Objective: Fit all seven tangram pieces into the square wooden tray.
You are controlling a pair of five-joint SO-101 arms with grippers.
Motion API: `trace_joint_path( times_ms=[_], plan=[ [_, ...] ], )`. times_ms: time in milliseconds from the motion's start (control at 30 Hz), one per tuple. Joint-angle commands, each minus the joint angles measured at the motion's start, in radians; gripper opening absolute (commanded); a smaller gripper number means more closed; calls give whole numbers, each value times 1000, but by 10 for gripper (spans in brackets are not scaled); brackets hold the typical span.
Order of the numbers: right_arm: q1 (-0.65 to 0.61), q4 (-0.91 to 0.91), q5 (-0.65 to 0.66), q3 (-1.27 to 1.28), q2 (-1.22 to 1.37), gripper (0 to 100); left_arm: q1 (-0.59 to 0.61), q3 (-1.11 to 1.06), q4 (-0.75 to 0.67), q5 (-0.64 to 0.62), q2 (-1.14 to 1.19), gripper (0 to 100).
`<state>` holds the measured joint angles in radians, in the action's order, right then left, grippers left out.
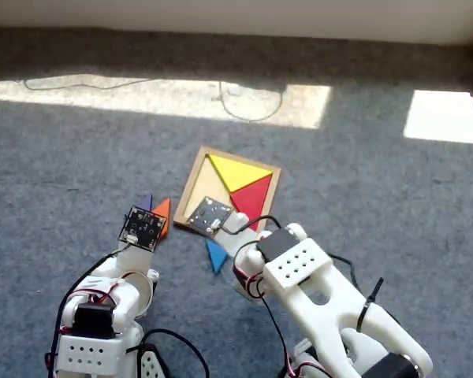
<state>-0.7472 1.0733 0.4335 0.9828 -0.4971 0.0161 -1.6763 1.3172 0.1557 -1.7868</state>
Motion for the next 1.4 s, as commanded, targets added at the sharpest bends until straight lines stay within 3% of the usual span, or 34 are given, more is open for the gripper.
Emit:
trace_joint_path(
  times_ms=[0,367,567,733,933,1167,1367],
  plan=[
    [-54,-87,-9,8,58,365,12,-21,2,-8,-33,7],
    [-50,-159,-5,7,286,358,12,-21,2,-8,-33,7],
    [-50,-157,-5,12,291,188,12,-21,2,-8,-33,7],
    [-42,-157,-6,12,291,108,12,-21,2,-8,-33,7],
    [76,-102,-6,-4,288,42,12,-21,2,-8,-33,7],
    [124,47,-9,-165,108,40,12,-21,2,-8,-33,7],
    [120,13,-21,-208,-39,40,12,-21,2,-8,-33,7]
  ],
)
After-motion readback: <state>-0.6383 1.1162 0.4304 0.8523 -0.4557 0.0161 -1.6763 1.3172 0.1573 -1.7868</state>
